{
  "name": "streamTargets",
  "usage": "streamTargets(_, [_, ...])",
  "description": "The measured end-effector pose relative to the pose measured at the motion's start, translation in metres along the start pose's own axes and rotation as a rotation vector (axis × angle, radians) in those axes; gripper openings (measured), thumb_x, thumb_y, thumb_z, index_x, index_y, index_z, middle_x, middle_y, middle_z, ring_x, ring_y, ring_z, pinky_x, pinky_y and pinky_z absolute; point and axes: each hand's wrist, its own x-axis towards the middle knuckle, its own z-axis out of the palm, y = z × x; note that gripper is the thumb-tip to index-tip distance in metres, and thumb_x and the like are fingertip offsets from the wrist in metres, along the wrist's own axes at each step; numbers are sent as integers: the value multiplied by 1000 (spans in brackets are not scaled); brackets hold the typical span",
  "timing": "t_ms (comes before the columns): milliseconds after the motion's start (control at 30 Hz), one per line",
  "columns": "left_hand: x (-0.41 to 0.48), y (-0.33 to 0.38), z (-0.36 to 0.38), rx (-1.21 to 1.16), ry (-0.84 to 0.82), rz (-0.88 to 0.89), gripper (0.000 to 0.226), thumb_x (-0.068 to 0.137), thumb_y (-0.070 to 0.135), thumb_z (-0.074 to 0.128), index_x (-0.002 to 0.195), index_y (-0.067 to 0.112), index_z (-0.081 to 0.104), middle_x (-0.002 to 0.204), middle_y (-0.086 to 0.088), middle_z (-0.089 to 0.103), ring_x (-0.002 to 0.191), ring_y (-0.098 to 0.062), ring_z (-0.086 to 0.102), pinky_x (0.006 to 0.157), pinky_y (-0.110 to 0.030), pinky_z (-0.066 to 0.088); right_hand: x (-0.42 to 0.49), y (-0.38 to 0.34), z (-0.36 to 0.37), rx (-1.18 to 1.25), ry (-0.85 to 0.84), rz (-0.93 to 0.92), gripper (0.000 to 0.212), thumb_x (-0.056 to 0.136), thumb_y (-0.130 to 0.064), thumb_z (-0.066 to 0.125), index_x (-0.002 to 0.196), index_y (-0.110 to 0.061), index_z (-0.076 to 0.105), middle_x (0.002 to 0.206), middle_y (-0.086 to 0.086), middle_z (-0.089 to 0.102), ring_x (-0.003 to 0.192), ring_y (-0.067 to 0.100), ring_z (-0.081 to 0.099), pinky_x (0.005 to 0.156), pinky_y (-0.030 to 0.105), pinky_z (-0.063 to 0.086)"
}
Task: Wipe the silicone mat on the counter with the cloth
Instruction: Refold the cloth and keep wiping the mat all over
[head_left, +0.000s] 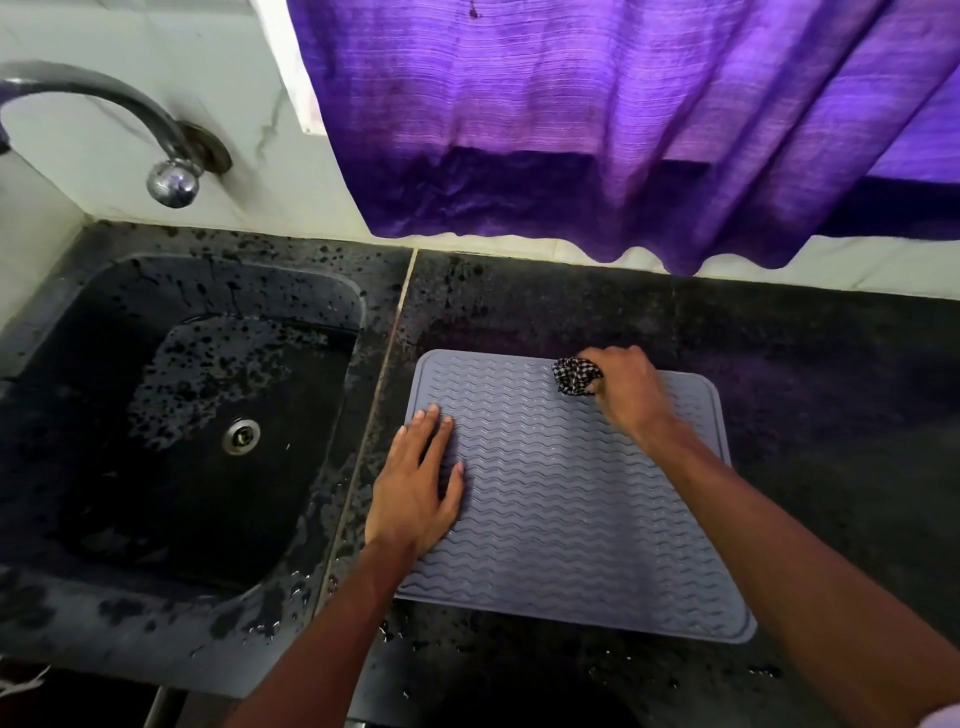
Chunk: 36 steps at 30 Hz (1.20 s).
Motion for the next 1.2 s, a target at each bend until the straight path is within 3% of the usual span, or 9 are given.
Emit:
streamTargets(300, [1,0,-1,8,-19,20,61,102,40,41,155,10,34,164,-7,27,153,-20,22,123,-43,24,12,-37,12,16,-26,-109,45,74,-2,66,112,-27,65,96,1,68,86,24,50,77,36,47])
streamTargets(467, [1,2,-2,22,-28,12,62,102,42,37,156,10,33,165,-8,26,153,-20,22,126,-39,17,24,-53,10,130,-108,-151,44,74,-1,58,107,-29,65,92,0,71,87,26,62,75,37,53])
streamTargets(633, [1,4,-3,22,-18,15,62,102,42,37,154,9,36,164,-9,29,152,-21,25,125,-39,19,15,-76,22,33,-46,-153,44,78,4,61,111,-24,66,95,3,69,92,29,55,79,41,50])
streamTargets(800, [2,4,-4,17,-23,10,62,102,43,36,154,9,35,164,-8,28,152,-21,24,125,-40,18,29,-87,20,105,-70,-119,46,76,4,55,110,-25,68,91,7,70,89,31,57,81,40,51])
streamTargets(1067, [2,4,-3,15,-32,4,62,102,41,37,154,9,35,164,-9,28,153,-20,22,125,-40,17,40,-121,30,155,-31,-101,41,78,3,62,108,-24,69,91,8,70,90,30,59,81,41,52])
streamTargets(1200, [2,3,-2,21,-49,7,63,102,41,36,155,8,34,164,-10,26,154,-20,19,125,-39,15,40,-145,42,105,-25,-157,48,78,4,66,119,-22,66,98,7,70,92,30,56,80,41,50])
